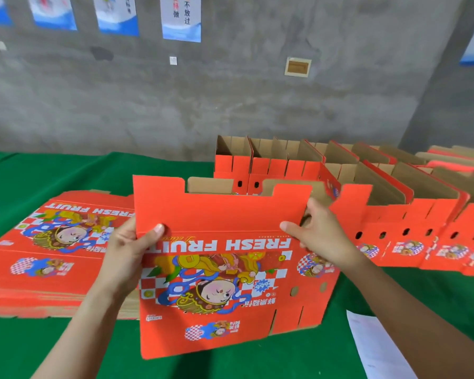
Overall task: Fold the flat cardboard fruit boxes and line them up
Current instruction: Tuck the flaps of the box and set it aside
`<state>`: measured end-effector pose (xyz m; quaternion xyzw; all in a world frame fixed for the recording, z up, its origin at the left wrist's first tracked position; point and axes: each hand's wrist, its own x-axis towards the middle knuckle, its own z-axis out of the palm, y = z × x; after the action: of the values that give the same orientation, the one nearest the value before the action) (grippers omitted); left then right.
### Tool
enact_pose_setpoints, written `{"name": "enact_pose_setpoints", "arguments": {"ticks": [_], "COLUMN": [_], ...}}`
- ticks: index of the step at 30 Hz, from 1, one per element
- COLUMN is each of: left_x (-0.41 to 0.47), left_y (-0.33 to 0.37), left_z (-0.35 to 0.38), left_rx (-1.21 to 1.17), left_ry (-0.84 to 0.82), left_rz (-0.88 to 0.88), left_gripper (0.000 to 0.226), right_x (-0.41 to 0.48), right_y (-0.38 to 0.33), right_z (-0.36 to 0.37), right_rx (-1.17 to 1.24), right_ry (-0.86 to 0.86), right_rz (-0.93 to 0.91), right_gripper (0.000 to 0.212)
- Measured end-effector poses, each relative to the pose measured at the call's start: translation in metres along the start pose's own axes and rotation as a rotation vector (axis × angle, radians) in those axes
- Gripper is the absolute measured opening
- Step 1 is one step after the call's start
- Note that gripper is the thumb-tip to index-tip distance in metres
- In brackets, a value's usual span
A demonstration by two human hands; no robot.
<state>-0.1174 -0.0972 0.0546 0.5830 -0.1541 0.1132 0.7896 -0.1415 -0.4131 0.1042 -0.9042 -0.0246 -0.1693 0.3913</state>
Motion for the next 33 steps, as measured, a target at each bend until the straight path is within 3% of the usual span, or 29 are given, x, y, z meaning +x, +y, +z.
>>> {"name": "enact_pose_setpoints", "arguments": {"ticks": [4,8,13,15,16,18,20,22,24,25,28,31,33], "left_x": [-0.007,-0.005,-0.003,0.0,0.003,0.001,0.002,-0.003,-0.008,-0.008,-0.009,-0.007,-0.006], "left_y": [-0.001,0.0,0.006,0.011,0.015,0.023,0.032,0.038,0.03,0.028,0.032,0.035,0.029], "left_z": [0.002,-0.004,-0.01,-0.011,-0.01,-0.01,-0.006,-0.003,-0.004,-0.003,0.013,0.025,0.032], "left_rx": [-0.008,-0.012,0.161,0.279,0.262,0.244,0.359,0.5,0.541,0.554,0.61,0.546,0.469], "left_ry": [0.028,-0.005,-0.001,0.126,0.173,0.118,0.021,-0.07,-0.132,-0.118,-0.056,0.05,0.187], "left_rz": [0.004,-0.053,-0.158,-0.182,-0.213,-0.247,-0.219,-0.163,-0.118,-0.099,-0.006,0.036,0.045], "left_gripper": [0.029,0.028,0.033,0.037,0.044,0.061,0.048,0.019,0.056,0.06,0.024,0.023,0.041], "right_x": [-0.009,-0.011,-0.015,-0.016,-0.018,-0.021,-0.026,-0.031,-0.036,-0.039,-0.042,-0.043,-0.043], "right_y": [0.007,0.004,0.008,0.012,0.013,0.016,0.015,0.014,0.011,0.01,0.01,0.014,0.018], "right_z": [-0.008,-0.01,-0.002,-0.002,-0.003,-0.007,-0.011,-0.012,-0.01,-0.01,-0.015,-0.023,-0.028], "right_rx": [0.137,0.126,0.066,0.082,0.105,0.158,0.215,0.243,0.233,0.237,0.281,0.346,0.381], "right_ry": [-0.263,-0.305,-0.117,-0.01,0.028,0.065,0.098,0.142,0.186,0.197,0.218,0.261,0.278], "right_rz": [0.13,0.127,-0.022,-0.036,-0.039,-0.053,-0.071,-0.096,-0.139,-0.149,-0.159,-0.136,-0.074], "right_gripper": [0.034,0.039,0.012,0.03,0.048,0.078,0.076,0.067,0.064,0.064,0.059,0.074,0.085]}}
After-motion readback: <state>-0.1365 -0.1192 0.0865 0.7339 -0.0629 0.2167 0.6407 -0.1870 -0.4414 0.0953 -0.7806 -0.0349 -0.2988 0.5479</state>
